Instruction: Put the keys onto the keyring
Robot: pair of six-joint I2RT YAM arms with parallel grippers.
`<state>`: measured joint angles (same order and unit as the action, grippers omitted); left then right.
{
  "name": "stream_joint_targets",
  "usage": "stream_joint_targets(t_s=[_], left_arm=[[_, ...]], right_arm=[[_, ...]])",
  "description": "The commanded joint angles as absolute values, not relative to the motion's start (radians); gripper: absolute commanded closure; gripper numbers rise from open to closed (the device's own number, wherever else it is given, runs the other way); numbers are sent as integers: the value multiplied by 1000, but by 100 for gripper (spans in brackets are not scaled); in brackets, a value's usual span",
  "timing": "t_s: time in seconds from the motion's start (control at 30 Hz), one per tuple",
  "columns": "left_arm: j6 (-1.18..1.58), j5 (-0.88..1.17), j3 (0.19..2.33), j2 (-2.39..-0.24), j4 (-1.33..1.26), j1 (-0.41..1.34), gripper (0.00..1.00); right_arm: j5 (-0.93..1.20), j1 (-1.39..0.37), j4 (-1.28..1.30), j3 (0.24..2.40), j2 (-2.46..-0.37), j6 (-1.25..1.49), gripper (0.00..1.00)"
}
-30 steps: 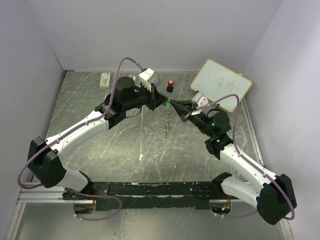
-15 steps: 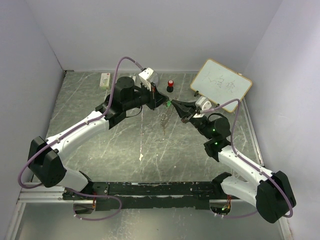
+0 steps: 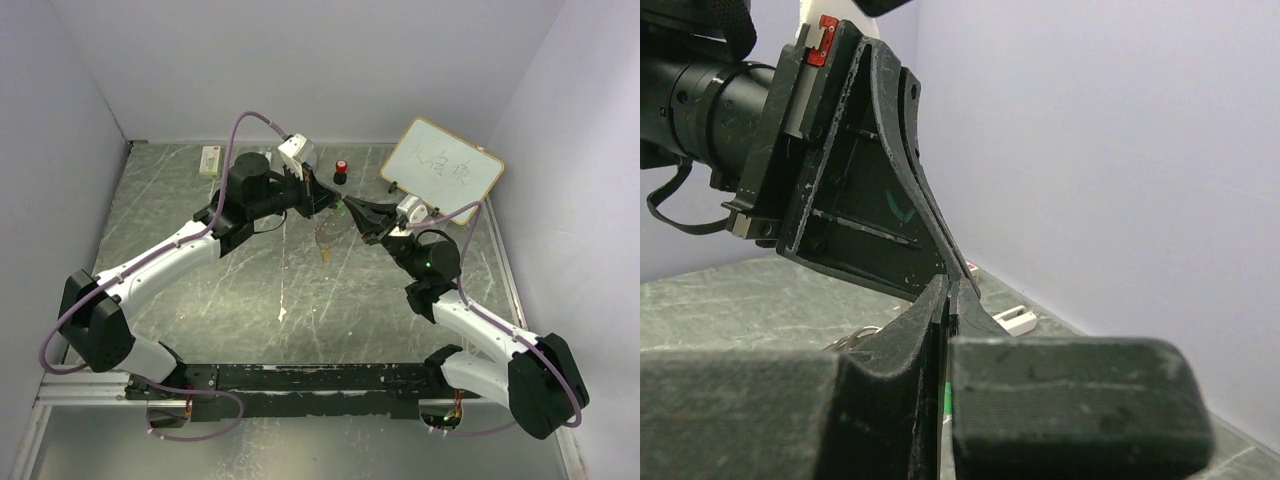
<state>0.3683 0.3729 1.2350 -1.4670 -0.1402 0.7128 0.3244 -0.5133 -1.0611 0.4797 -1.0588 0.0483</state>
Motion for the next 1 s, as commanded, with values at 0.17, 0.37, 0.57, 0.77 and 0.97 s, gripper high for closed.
stream_joint_targets(t_s=[0.17, 0.37, 0.57, 0.77, 0.97], left_arm=[[398, 409, 1222, -1474, -179, 705, 93], [402, 409, 1226, -1470, -182, 705, 93], [397, 394, 1237, -1459, -168, 705, 93], [390, 381, 1249, -1456, -156, 705, 93], [375, 362, 1257, -1450, -139, 705, 93]], right_arm=[[291, -510, -1223, 471, -1076, 68, 100], [287, -511, -1237, 470, -1093, 73, 100], [279, -509, -1207, 474, -1095, 72, 100], [296, -511, -1119, 500, -1072, 85, 65], [223, -509, -1069, 479, -965, 68, 46]])
